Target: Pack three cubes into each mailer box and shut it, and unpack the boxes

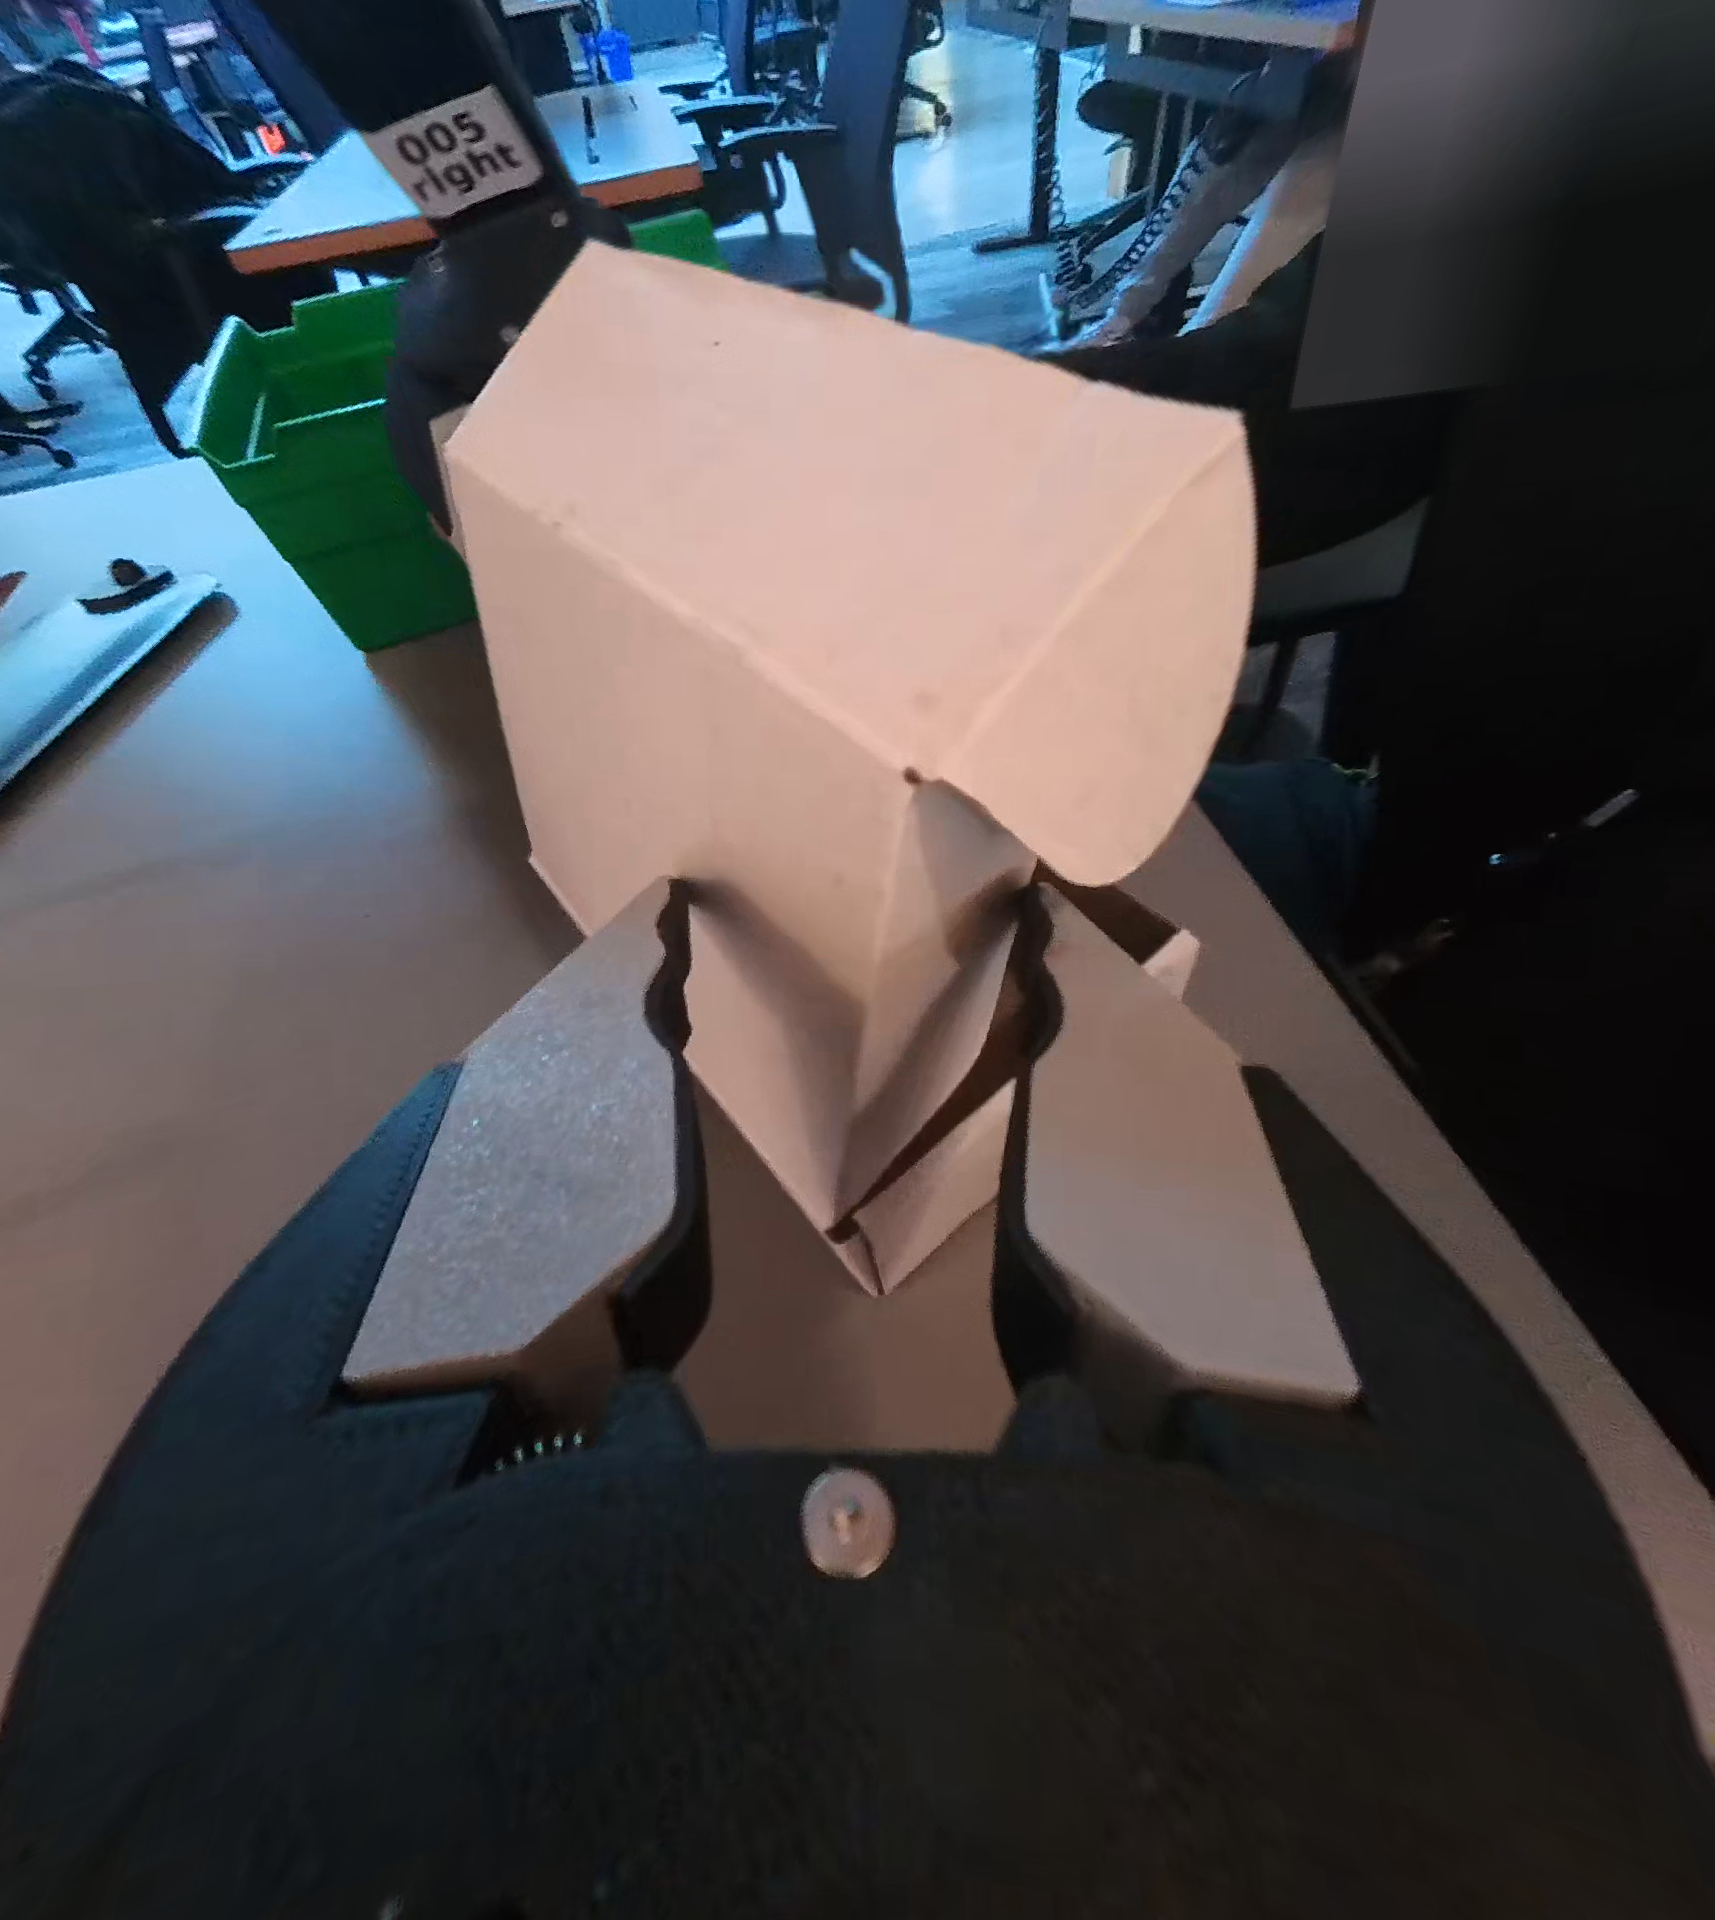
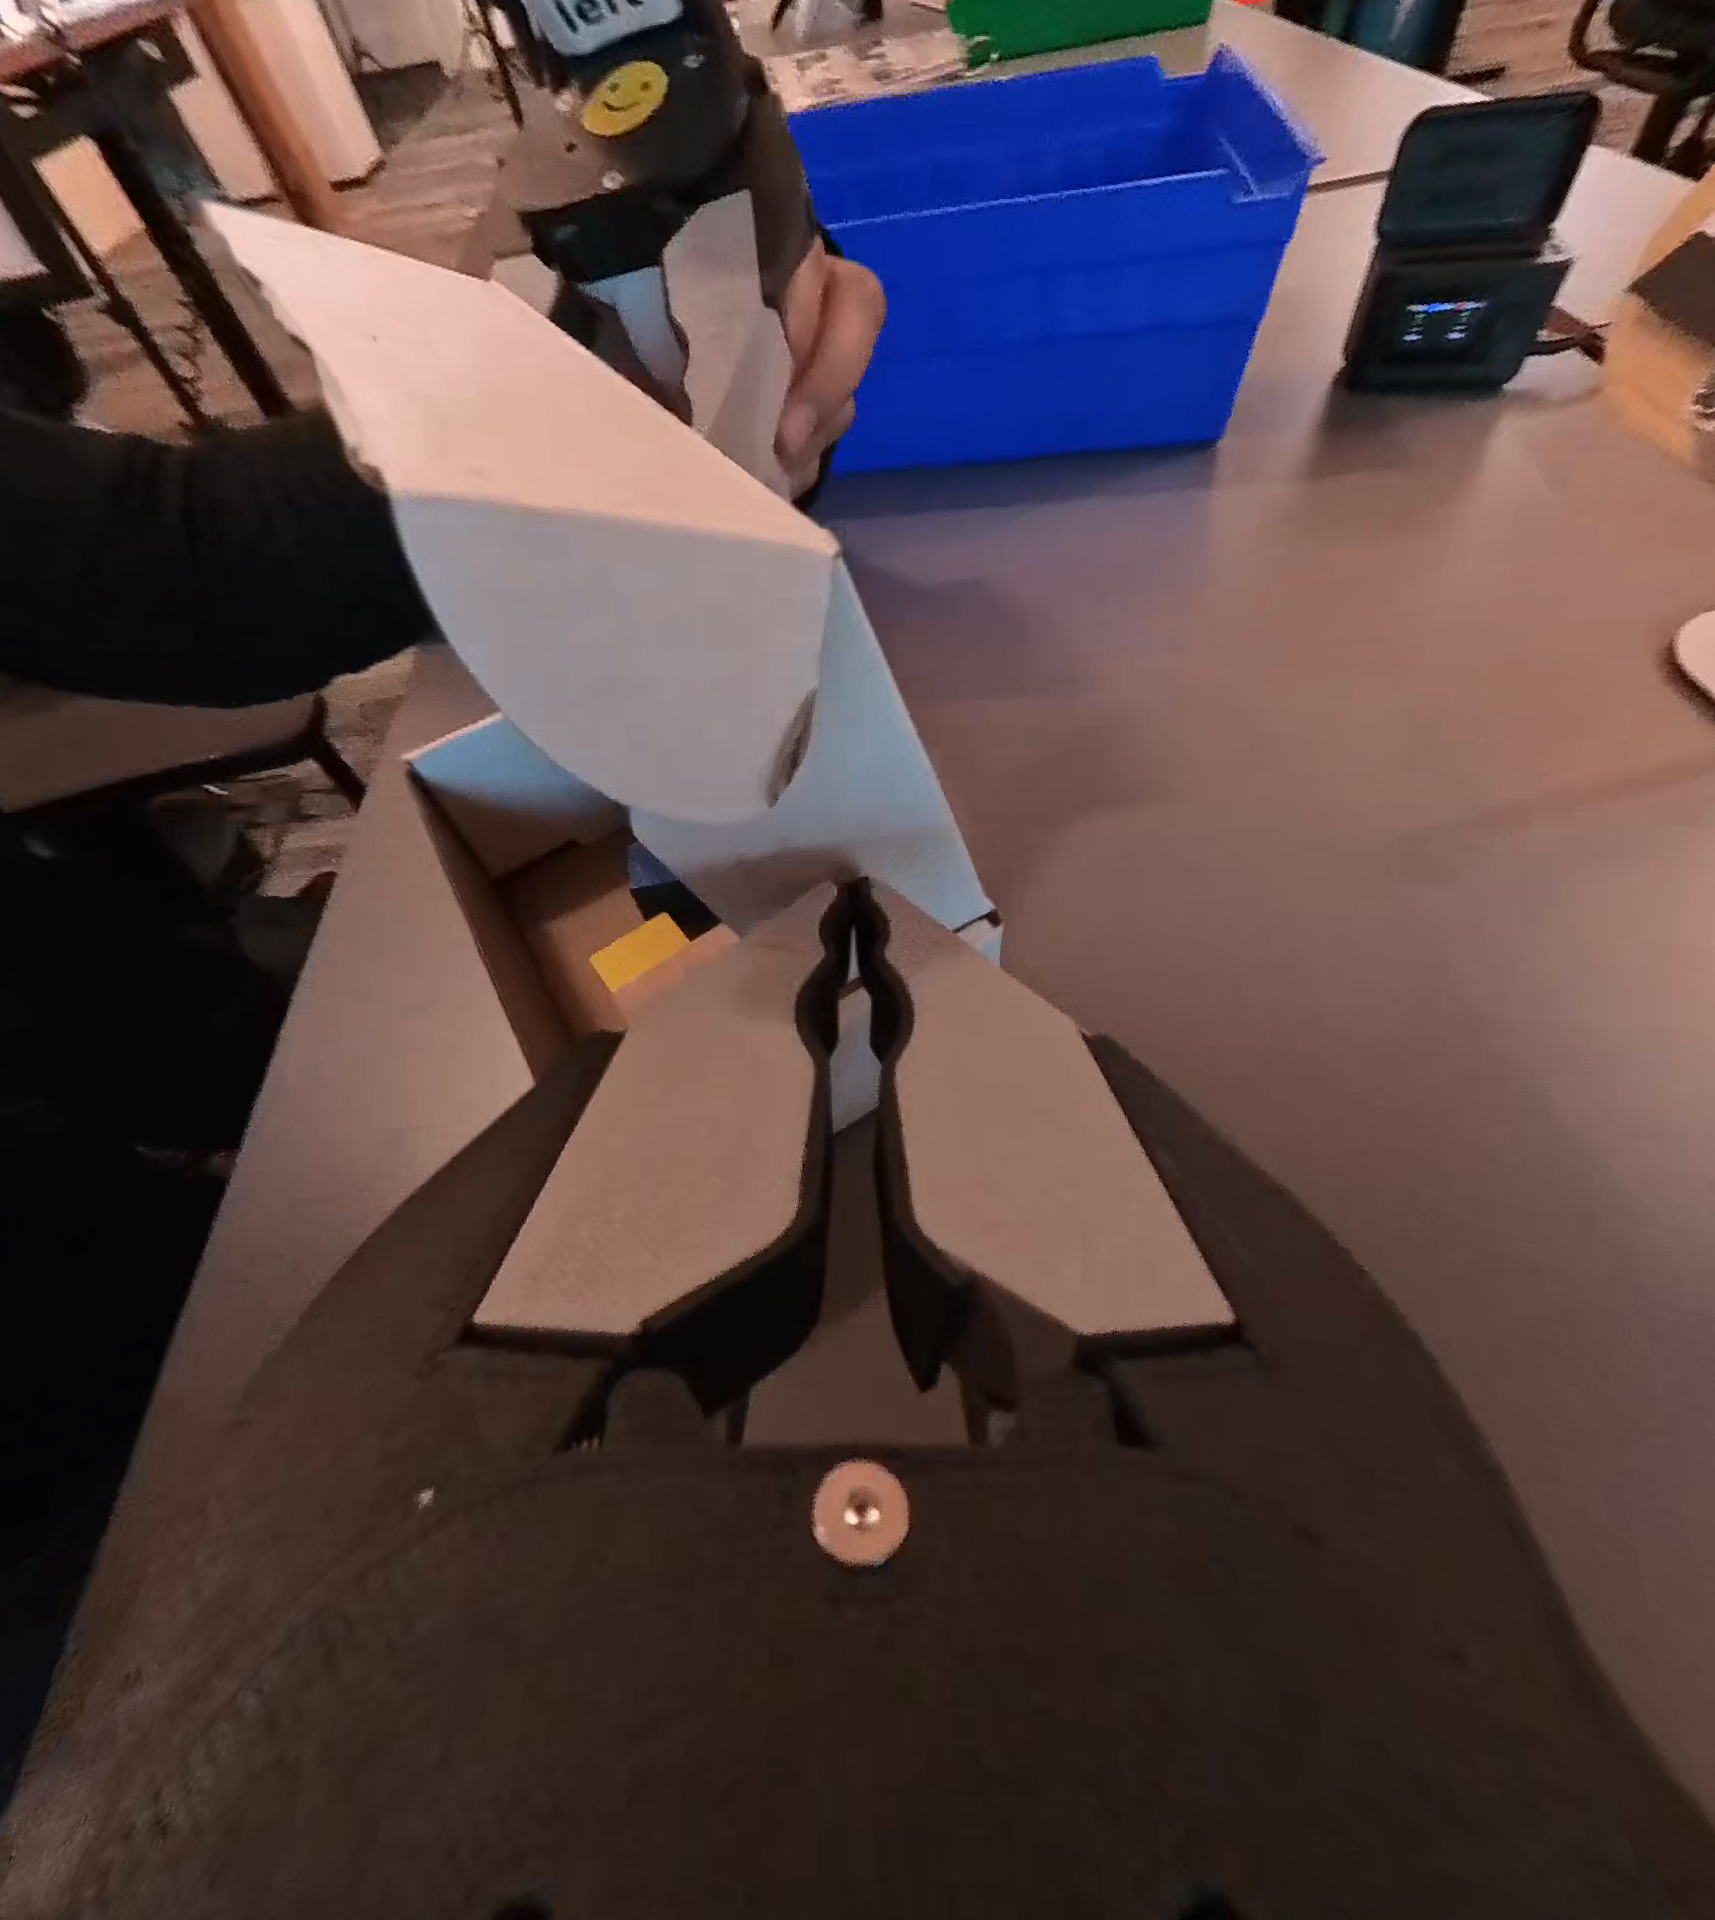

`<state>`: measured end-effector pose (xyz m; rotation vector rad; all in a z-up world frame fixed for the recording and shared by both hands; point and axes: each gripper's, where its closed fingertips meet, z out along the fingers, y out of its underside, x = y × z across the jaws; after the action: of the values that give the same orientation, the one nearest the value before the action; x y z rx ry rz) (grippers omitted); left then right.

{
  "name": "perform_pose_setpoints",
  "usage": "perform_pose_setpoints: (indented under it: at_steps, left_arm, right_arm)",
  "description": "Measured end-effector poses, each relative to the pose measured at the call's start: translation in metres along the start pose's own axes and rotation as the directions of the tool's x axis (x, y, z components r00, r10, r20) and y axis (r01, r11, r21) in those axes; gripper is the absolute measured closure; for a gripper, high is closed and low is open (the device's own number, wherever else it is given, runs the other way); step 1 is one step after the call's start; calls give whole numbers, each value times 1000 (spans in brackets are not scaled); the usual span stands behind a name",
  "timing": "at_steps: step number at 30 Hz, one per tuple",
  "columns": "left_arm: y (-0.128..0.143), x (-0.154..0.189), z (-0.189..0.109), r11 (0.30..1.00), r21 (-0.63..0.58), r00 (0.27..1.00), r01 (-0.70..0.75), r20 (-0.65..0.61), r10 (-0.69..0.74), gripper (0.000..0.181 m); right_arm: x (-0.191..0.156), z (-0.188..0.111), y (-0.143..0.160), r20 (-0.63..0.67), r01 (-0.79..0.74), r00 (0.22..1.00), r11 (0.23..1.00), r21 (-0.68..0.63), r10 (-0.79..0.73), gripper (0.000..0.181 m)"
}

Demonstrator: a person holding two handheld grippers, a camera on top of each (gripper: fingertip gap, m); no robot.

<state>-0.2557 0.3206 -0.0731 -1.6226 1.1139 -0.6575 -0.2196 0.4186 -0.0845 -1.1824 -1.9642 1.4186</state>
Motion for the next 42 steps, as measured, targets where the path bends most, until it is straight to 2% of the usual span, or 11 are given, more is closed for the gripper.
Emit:
perform_pose_setpoints:
  at_steps: [6, 9, 12, 15, 19, 22, 24, 29, 33, 38, 42]
  left_arm:
    - [17, 8, 0, 995, -83, 999, -50, -16, 49, 118]
    - [15, 15, -6, 997, -82, 999, -15, -49, 11, 116]
    - [-6, 21, -21, 1000, 30, 996, 7, -84, -4, 120]
    - [-36, 26, -39, 980, 199, 993, 1, -115, 22, 139]
    - [-66, 5, -57, 925, 380, 1000, 14, -20, -7, 181]
    - [-52, -1, -41, 942, 292, 984, 168, -102, -145, 181]
    - [-39, 3, -26, 958, 202, 974, 202, -148, -174, 181]
    - [-13, 24, 3, 991, 26, 972, 131, -201, -123, 181]
    - [29, 32, 18, 977, -201, 974, 78, -193, -117, 181]
    - [30, 36, 17, 972, -198, 960, 125, -222, -169, 181]
    - [21, 41, 16, 987, -154, 966, 49, -243, -86, 181]
  right_arm:
    - [5, -5, 13, -51, 61, 997, 994, -88, -65, 175]
    - [11, -13, 8, -93, 65, 993, 996, -65, -71, 172]
    - [24, -25, -9, -158, 23, 987, 999, 39, -17, 172]
    - [47, -37, -27, -251, -41, 964, 983, 181, 86, 173]
    - [43, -42, -53, -143, -124, 971, 916, 382, 191, 164]
    - [17, -30, -62, 47, -194, 980, 891, 411, 191, 154]
    - [3, -17, -59, 97, -183, 983, 913, 365, 158, 154]
    - [-43, 9, -22, 250, -35, 968, 992, 123, 3, 170]
    - [-45, 22, 25, 232, 92, 970, 990, -103, -66, 181]
    - [-46, 23, 26, 253, 69, 967, 992, -104, -40, 181]
    - [-55, 20, 16, 261, 133, 959, 989, -58, -114, 181]
